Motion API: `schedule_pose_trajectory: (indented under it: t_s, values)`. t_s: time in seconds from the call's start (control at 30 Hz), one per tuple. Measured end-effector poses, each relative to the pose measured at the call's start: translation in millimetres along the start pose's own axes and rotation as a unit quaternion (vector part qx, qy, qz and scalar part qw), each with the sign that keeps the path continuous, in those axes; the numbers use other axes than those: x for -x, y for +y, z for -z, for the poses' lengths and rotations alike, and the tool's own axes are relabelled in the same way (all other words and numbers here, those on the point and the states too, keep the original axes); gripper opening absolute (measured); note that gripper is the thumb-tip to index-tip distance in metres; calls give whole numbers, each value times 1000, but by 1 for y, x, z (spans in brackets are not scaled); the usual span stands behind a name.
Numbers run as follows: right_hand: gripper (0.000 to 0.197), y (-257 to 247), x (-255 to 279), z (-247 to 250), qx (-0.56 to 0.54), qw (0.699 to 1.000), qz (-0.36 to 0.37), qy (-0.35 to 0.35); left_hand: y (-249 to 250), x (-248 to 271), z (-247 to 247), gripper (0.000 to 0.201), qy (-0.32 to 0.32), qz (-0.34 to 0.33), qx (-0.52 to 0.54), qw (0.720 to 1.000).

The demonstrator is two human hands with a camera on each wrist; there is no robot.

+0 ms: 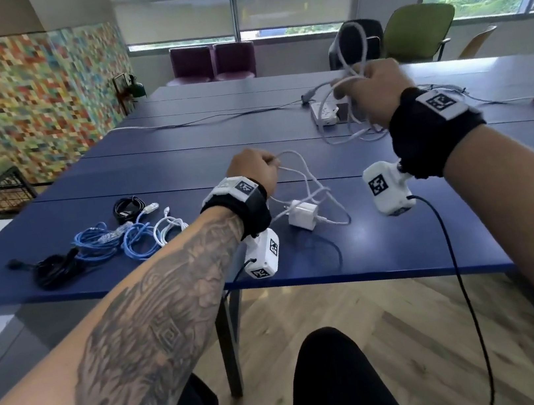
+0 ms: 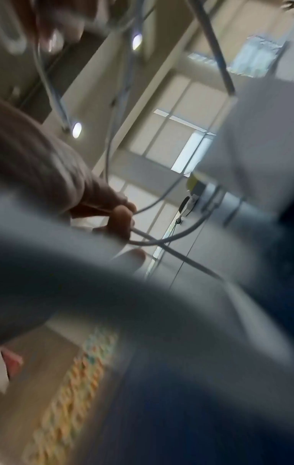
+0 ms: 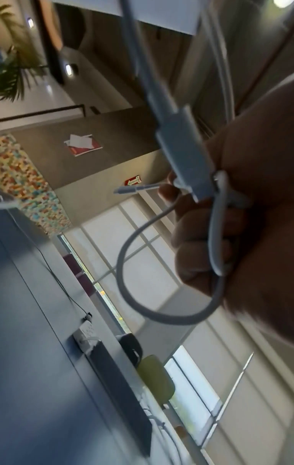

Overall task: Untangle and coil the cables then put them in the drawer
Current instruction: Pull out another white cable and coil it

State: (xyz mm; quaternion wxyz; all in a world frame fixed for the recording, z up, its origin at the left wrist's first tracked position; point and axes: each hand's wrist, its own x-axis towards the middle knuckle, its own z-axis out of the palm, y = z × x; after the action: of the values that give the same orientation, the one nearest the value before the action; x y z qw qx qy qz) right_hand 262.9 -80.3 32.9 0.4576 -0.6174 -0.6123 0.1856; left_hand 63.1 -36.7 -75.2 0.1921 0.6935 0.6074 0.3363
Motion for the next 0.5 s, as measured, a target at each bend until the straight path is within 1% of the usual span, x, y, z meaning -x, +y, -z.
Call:
schedule_pose_trajectory:
  t_s: [0.03, 0.07, 0.1, 0.17, 0.2, 0.23, 0.3, 0.33, 0.37, 0.4, 0.43, 0.47, 0.5]
  values:
    - [22, -1, 1, 3, -28, 1000, -4, 7, -1, -3, 2, 20, 15, 31, 12, 999]
    - [28, -1, 2, 5, -49, 999, -4, 8, -3, -7, 5, 18, 24, 64, 41, 997]
    - [29, -1, 4, 5, -61, 998, 2, 3, -3, -10, 6, 16, 31, 89, 80, 992]
    - [20, -3, 8, 3, -70, 997, 22, -7, -1, -12, 9, 14, 39, 123, 156, 979]
    - [17, -5, 11, 1, -76, 997, 30, -13, 0, -11, 10, 8, 34, 136, 188, 972]
    - [17, -6, 15, -1, -82, 996, 32, -21, 4, -6, 12, 3, 16, 141, 213, 967]
    - [18, -6, 24, -8, -95, 994, 26, -44, 4, 2, 14, 21, -18, 130, 213, 968]
    - [18, -6, 31, -13, -101, 993, 22, -59, 4, 6, 17, 23, -15, 111, 199, 974]
    - [16, -7, 40, -18, -105, 991, 20, -76, 5, 12, 21, 20, 3, 87, 182, 979]
    - [16, -8, 50, -24, -107, 990, 17, -90, 3, 17, 26, 19, 36, 61, 188, 980]
    - [19, -8, 59, -30, -110, 988, 15, -103, 4, 29, 33, 22, 54, 44, 214, 974]
    - [24, -6, 69, -37, -119, 986, 12, -118, 6, 43, 40, 29, 49, 40, 261, 963]
    - [26, -5, 79, -43, -134, 982, 6, -135, 8, 59, 47, 39, 27, 36, 319, 947]
